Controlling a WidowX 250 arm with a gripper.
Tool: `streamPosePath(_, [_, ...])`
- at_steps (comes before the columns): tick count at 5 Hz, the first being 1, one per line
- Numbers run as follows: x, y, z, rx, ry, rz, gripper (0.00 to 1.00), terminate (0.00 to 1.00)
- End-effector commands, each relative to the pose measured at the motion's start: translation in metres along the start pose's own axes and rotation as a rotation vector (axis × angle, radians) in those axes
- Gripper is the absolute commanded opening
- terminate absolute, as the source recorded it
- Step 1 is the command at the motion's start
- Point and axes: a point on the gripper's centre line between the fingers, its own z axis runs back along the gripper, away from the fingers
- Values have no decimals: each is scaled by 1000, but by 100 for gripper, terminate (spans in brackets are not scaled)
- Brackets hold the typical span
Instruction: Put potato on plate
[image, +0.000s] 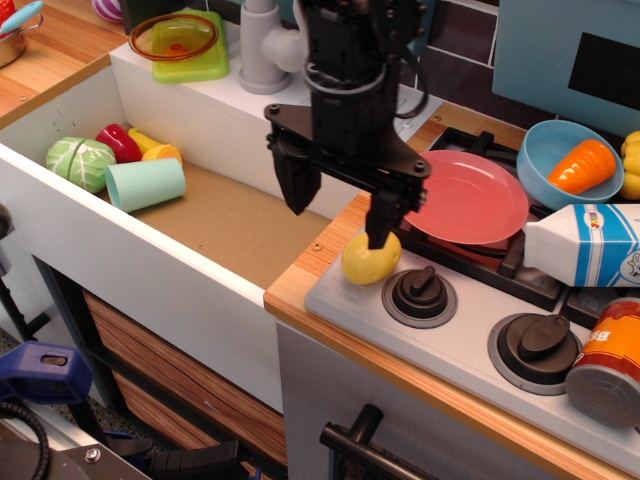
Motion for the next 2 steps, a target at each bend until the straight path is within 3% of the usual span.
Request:
streamPosePath(1, [20, -1, -6, -14, -64, 6, 100, 0])
streamPosePath(2, [21, -3, -19, -42, -78, 7, 100, 0])
